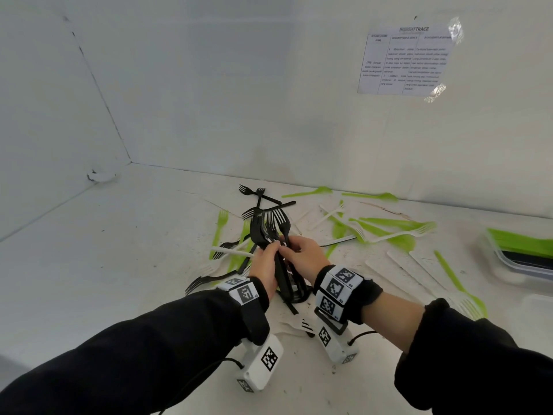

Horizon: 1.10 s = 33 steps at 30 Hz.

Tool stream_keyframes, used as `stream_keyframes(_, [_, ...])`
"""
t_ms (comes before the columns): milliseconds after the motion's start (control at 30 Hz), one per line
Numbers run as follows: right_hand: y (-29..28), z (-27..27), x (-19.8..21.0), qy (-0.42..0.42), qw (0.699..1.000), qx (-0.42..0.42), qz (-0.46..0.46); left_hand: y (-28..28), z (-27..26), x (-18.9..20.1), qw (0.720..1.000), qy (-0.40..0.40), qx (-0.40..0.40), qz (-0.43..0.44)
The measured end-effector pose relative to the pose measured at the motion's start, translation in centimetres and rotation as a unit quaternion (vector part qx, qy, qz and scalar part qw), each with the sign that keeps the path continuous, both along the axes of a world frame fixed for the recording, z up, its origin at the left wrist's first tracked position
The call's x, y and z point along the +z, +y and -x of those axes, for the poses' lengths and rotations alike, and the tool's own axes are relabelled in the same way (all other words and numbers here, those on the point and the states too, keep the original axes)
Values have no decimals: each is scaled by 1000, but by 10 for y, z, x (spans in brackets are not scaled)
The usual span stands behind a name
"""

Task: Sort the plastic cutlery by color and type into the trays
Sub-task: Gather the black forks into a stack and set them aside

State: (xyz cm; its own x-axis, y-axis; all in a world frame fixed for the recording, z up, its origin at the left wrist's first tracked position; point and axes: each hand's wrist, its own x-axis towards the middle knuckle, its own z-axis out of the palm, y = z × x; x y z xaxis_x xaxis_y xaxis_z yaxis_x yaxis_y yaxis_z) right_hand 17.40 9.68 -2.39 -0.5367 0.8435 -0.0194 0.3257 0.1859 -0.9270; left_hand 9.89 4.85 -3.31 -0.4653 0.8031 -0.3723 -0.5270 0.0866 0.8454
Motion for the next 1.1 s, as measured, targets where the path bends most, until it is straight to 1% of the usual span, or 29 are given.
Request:
stream_keyframes(67, [0, 5, -1, -10, 1000, -9, -10, -1, 4, 0, 1000, 3, -3, -1])
stream_keyframes(233, [-3, 18, 1, -49, 998, 11, -23, -2, 16, 5, 1000, -2, -19, -6])
stream_keyframes(300, [-3, 21, 2, -36, 999, -2, -29, -3, 21, 5, 1000, 11, -20, 4])
stream_keyframes(400, [-2, 25, 5, -6, 999, -32, -11, -4, 29, 4, 999, 28, -18, 17])
stream_keyframes(567, [2, 30, 4, 10, 996, -85, 2, -4, 40, 6, 999, 25, -18, 21])
stream_keyframes(667, [3, 31, 4, 18, 996, -86, 3, -3, 44, 4, 999, 25, -8, 25])
stream_keyframes(800, [-1, 37, 3, -5, 996, -91, -6, -3, 45, 2, 999, 19, -25, 14])
stream_keyframes(900, [-3, 39, 2, -3, 996, -91, 9, -5, 45, 3, 999, 13, -34, 10])
stream_keyframes(967, [-4, 39, 1, -4, 996, -90, 3, -6, 44, 3, 999, 23, -33, 13])
stream_keyframes(1100, [-7, 37, 1, 25, 995, -98, -3, -5, 46, 0, 998, 53, -28, 29])
